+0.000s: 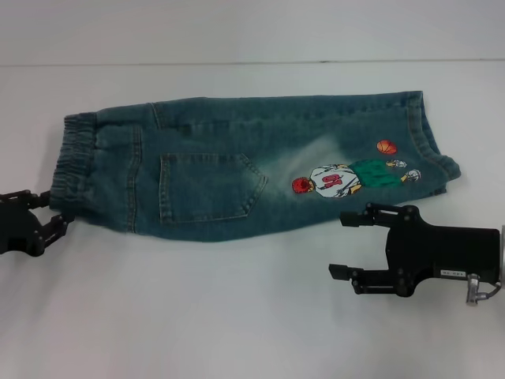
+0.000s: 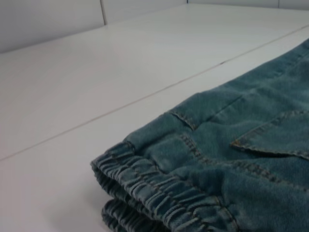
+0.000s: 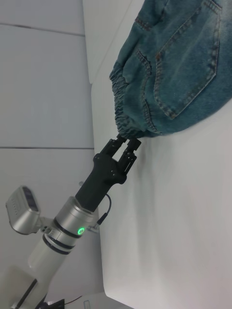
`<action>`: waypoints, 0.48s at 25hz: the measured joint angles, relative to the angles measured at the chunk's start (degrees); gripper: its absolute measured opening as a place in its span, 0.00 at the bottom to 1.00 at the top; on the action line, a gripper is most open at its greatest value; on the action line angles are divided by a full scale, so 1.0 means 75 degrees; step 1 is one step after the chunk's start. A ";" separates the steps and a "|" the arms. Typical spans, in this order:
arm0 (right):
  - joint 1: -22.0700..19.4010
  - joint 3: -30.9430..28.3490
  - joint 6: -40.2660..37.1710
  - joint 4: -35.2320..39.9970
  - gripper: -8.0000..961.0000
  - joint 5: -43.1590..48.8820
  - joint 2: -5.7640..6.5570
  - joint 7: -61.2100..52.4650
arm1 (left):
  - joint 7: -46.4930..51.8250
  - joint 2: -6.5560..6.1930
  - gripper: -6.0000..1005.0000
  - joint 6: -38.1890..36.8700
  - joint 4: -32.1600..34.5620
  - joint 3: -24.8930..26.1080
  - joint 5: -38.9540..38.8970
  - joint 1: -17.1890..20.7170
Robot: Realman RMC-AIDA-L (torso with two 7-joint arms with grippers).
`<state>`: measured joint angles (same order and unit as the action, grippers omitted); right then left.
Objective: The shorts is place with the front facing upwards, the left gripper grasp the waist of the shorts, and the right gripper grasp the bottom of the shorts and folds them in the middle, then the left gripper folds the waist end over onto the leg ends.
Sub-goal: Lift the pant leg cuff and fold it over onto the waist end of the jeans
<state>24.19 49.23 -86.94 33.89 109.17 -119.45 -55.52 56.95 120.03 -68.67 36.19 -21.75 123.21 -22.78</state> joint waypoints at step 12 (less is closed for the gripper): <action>-0.0003 0.0024 0.0016 -0.0021 0.86 -0.0001 -0.0010 0.0015 | 0.0297 -0.0014 0.21 0.0029 0.0034 0.0011 -0.0057 -0.0117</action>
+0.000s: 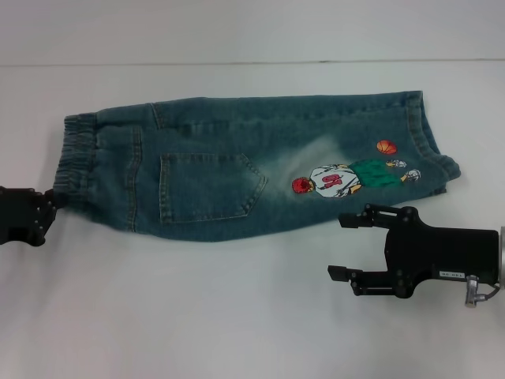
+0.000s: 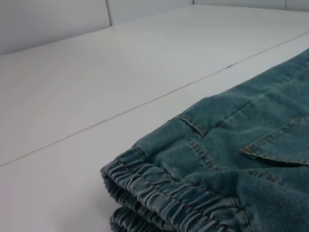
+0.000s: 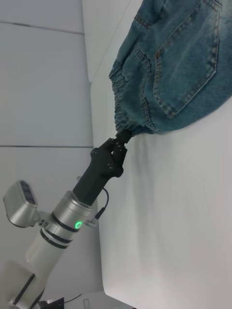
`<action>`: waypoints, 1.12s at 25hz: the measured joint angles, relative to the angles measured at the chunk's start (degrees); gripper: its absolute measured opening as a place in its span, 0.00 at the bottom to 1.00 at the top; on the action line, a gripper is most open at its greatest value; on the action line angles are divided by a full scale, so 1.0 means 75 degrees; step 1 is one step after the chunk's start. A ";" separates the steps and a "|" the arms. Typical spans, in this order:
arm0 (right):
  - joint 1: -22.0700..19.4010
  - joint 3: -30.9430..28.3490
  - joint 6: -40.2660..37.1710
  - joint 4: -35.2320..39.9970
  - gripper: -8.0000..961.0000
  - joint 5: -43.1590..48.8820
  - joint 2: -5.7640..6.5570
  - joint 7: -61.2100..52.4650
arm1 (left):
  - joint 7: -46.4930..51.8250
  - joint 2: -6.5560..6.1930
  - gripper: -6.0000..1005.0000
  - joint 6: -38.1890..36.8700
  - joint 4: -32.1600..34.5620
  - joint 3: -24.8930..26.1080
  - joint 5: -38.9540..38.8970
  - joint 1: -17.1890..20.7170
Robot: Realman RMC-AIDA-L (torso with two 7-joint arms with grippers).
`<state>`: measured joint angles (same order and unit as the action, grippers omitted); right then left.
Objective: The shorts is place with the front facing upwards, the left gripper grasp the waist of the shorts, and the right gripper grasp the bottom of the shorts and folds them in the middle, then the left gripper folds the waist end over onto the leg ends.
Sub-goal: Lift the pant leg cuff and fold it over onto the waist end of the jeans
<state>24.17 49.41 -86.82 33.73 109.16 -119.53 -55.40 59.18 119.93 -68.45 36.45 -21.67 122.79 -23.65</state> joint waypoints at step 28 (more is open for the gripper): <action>0.0537 -0.0566 0.1428 -0.0301 0.21 -0.1005 -0.0058 0.0245 | 0.3095 0.0072 0.03 -0.3623 0.2722 0.0076 -0.1576 -0.0020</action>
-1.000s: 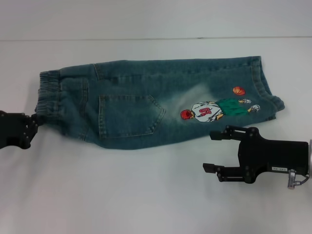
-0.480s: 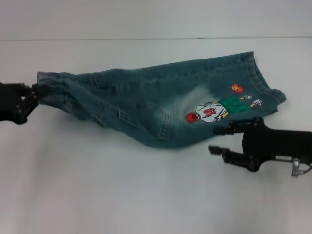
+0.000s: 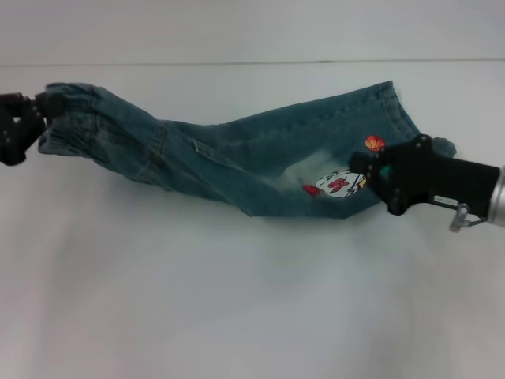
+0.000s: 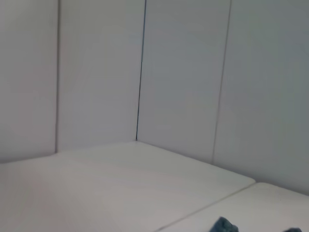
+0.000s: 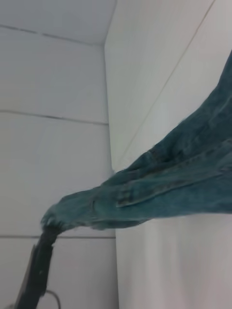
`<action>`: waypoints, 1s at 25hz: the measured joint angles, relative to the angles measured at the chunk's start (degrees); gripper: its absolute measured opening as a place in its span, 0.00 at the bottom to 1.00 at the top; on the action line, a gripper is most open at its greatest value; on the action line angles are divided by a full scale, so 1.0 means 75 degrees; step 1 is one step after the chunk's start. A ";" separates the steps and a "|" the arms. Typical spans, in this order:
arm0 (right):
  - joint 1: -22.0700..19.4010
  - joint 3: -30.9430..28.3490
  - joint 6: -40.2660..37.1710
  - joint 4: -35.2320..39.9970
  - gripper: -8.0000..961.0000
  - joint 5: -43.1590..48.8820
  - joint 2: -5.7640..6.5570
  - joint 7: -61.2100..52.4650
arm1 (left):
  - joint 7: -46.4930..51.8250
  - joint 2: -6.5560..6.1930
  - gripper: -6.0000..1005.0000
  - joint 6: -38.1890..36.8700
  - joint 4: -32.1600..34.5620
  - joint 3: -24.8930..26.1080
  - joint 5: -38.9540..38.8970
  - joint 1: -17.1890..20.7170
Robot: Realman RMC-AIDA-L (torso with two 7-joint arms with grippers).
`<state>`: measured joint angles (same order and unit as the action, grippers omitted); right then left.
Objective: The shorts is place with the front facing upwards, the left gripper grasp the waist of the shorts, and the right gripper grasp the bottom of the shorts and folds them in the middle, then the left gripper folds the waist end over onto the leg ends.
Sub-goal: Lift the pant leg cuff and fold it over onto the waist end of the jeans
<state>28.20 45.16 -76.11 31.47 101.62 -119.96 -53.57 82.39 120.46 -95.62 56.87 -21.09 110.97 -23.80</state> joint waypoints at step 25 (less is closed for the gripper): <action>0.2634 -0.0013 0.3104 -0.3714 0.01 -0.0756 -0.0148 0.1620 | 0.2189 -0.0125 0.03 -0.0197 0.0885 -0.0698 -0.0428 -0.1420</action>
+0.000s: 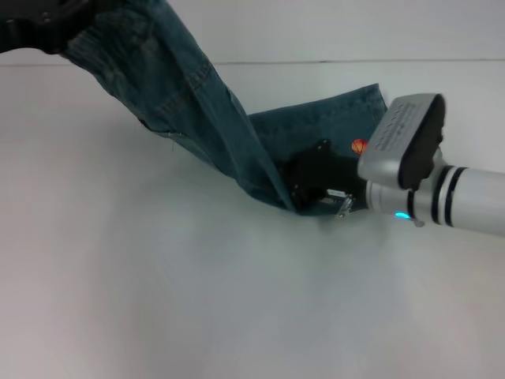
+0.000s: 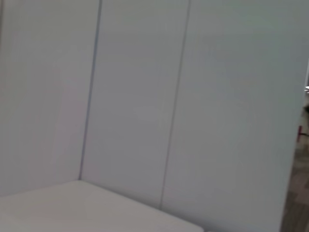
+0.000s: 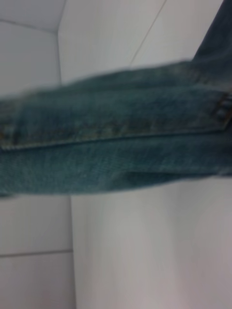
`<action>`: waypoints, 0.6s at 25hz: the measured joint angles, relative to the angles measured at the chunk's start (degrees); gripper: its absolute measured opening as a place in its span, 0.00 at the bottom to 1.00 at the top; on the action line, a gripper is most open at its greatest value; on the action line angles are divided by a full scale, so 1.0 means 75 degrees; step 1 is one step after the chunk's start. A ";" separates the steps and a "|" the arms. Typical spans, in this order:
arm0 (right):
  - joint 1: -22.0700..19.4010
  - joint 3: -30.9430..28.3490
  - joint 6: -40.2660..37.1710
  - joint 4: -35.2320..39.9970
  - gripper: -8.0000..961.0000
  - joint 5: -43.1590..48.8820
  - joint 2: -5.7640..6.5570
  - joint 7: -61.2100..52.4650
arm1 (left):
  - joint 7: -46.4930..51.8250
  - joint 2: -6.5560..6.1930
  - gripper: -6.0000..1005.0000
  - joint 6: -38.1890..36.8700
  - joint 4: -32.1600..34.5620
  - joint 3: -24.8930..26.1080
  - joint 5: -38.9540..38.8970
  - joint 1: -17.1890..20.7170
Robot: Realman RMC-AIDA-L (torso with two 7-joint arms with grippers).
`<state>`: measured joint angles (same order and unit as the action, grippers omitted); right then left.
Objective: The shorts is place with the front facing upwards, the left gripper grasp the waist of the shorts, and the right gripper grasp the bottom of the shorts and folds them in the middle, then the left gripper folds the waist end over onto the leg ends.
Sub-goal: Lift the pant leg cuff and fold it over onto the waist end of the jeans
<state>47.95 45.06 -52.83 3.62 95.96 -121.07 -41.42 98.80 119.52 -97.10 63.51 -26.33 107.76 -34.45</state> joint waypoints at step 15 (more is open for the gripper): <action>0.0847 0.0025 0.0153 -0.1183 0.01 0.0189 -0.0035 0.0977 | 0.0257 0.0433 0.03 0.0821 0.0197 -0.1464 -0.0007 -0.0163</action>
<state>54.30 45.25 -51.69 -5.25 97.37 -121.34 -34.09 100.73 122.77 -90.94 64.98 -37.31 107.71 -35.67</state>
